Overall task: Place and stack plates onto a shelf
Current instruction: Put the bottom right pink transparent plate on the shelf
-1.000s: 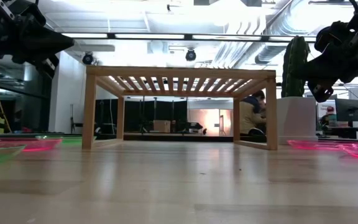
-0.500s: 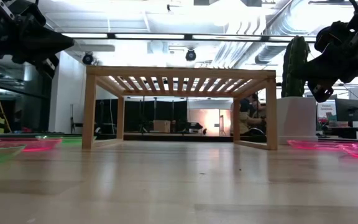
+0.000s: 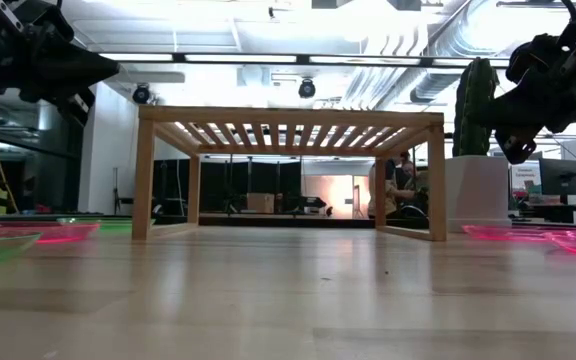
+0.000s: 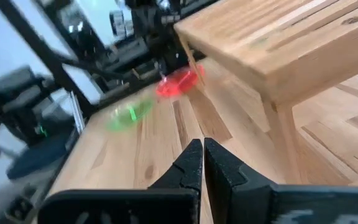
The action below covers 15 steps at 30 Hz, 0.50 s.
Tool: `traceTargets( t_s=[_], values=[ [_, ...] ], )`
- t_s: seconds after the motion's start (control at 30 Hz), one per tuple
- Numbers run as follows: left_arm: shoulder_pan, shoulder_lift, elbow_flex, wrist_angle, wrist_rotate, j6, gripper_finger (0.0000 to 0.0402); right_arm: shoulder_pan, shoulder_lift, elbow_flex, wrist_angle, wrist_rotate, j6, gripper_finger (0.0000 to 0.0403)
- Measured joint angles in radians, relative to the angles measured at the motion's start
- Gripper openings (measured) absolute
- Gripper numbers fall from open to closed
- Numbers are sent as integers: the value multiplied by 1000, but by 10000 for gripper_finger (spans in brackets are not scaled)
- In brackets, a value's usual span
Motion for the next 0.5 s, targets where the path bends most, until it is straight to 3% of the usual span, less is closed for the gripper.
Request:
traceTargets(
  t_s=[0.3, 0.5],
  values=[
    [0, 0, 0, 0, 0, 0, 0, 0, 0, 0, 80, 74, 614, 0],
    [0, 0, 0, 0, 0, 0, 0, 38, 31, 6, 506, -83, 666, 0]
  ],
)
